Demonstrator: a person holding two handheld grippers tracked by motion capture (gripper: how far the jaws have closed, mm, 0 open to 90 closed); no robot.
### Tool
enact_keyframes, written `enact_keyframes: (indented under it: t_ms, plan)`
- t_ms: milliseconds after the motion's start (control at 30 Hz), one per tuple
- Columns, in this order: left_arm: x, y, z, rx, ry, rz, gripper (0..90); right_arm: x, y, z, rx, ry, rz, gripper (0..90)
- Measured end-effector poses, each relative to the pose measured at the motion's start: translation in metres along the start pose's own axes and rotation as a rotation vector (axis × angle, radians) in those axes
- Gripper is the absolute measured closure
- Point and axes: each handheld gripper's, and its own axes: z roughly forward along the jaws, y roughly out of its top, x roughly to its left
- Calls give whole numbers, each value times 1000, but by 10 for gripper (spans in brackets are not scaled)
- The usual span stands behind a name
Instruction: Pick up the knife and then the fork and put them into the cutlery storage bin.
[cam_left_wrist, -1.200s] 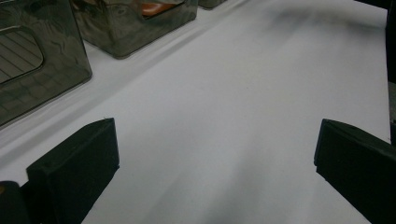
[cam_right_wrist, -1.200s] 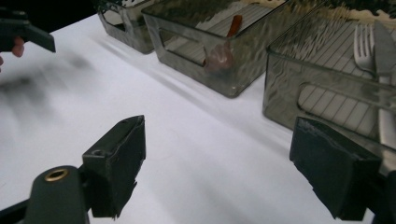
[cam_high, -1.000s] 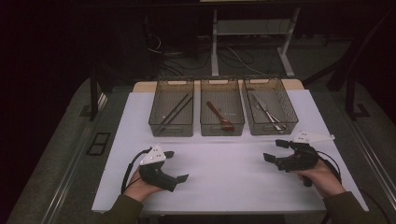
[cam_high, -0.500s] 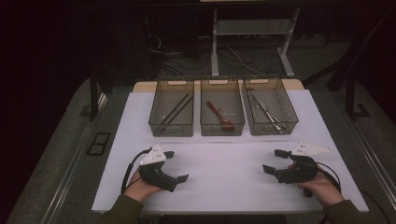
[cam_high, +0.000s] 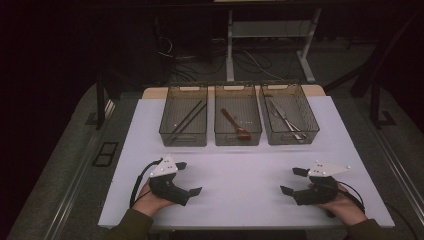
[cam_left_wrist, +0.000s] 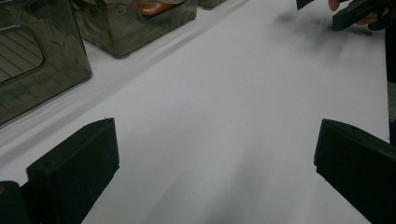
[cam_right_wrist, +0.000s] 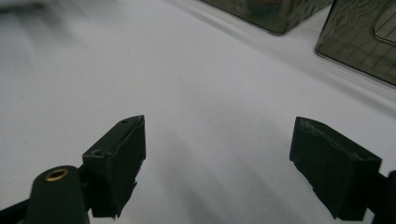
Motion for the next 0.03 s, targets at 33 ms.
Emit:
enact_keyframes:
  t_ms: [33]
  plan:
    - [0, 0, 0, -1, 0, 0, 0, 0, 0, 0, -3, 2, 0, 176]
